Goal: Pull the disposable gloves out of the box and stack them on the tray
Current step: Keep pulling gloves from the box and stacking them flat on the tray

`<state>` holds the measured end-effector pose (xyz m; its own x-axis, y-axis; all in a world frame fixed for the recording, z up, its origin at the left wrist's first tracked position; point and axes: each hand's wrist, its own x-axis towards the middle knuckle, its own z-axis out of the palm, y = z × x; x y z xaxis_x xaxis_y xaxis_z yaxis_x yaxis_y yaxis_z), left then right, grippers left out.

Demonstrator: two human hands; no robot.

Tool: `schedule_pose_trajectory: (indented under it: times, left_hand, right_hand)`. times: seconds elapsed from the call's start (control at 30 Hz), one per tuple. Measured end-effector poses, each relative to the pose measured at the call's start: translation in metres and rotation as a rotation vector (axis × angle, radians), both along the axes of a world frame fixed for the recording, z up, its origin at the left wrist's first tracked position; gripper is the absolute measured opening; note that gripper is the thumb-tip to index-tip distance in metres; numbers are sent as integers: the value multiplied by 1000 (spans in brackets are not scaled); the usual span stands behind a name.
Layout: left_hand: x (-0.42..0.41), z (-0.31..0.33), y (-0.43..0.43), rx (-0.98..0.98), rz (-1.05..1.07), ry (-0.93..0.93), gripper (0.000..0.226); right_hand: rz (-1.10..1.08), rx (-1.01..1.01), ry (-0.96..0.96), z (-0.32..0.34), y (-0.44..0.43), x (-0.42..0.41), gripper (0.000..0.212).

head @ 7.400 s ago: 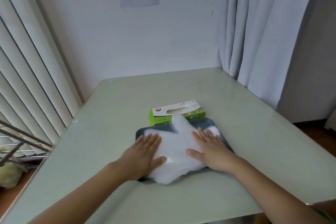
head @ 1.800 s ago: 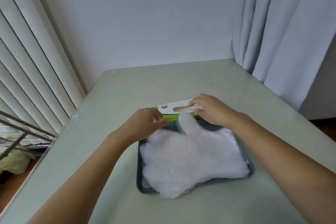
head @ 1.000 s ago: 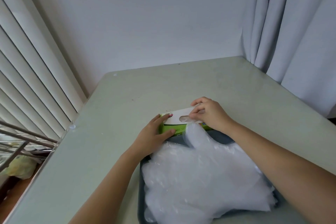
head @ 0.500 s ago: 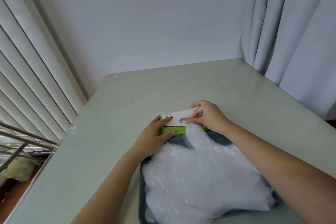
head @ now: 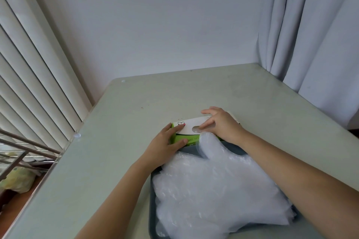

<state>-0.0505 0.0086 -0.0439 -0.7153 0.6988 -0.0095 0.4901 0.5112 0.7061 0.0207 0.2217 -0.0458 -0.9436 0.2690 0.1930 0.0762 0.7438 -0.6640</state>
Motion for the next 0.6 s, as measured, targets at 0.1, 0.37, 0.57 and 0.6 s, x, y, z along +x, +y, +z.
schedule_pose_trajectory:
  times: [0.1, 0.37, 0.57, 0.6]
  left_hand:
    - [-1, -1, 0, 4, 1, -6, 52]
    - [0, 0, 1, -9, -12, 9, 53]
    - [-4, -3, 2, -30, -41, 12, 50]
    - [-4, -4, 1, -33, -42, 9, 49]
  right_hand:
    - [0, 67, 4, -1, 1, 0, 11]
    - [26, 61, -20, 3, 1, 3, 12]
    - [-94, -435, 97, 4, 15, 3, 3]
    - [-110, -546, 111, 5, 17, 4, 5]
